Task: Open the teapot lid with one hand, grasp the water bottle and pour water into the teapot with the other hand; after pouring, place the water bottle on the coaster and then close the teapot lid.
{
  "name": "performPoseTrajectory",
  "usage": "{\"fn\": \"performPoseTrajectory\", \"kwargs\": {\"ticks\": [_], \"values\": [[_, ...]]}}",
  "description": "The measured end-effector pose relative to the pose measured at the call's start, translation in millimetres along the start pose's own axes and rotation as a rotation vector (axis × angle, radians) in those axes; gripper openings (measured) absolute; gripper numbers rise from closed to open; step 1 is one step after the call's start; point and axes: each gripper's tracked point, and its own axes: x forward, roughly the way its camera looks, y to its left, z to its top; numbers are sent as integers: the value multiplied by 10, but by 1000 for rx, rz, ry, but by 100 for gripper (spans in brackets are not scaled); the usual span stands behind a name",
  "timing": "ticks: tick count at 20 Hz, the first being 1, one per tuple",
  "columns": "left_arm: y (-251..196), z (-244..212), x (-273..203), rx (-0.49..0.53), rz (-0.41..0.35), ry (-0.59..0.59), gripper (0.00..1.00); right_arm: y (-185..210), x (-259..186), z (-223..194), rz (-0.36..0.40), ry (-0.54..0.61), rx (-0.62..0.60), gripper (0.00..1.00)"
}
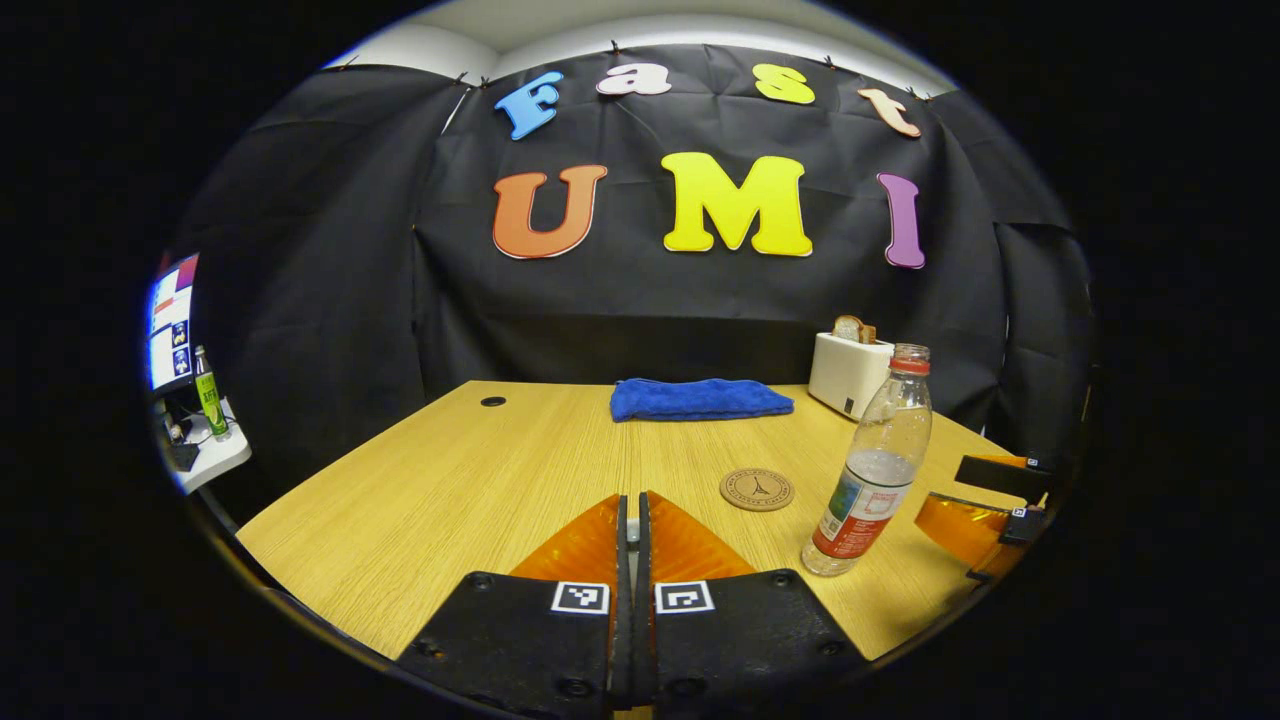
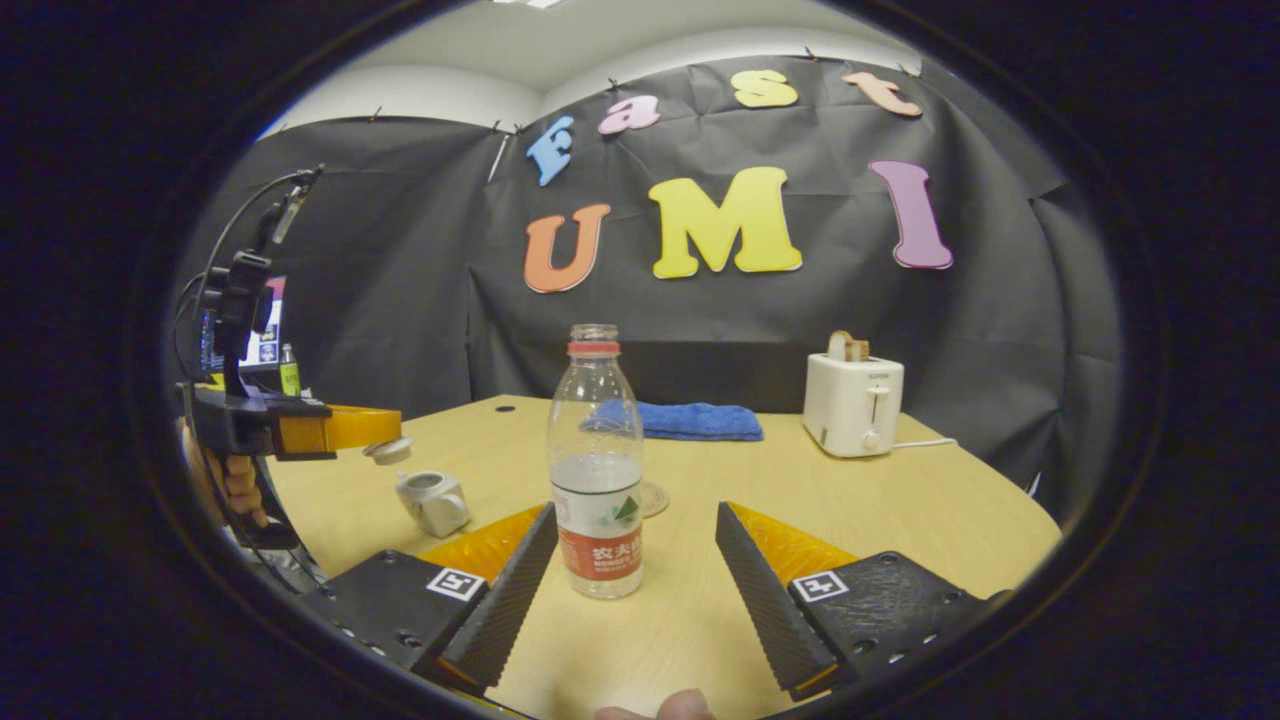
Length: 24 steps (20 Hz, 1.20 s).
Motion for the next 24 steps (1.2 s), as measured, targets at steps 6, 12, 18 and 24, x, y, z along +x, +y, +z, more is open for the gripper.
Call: {"fn": "performPoseTrajectory", "kwargs": {"ticks": [6,12,18,24], "values": [[3,44,-149,-16,-2,-20,3,146,304,39,14,16,7,97],[70,146,-168,-37,9,-53,3,194,481,56,3,7,12,87],[199,211,-180,-6,23,-78,3,272,515,131,15,16,-124,69],[455,204,-162,-35,58,-89,3,355,682,157,54,115,-479,68]]}}
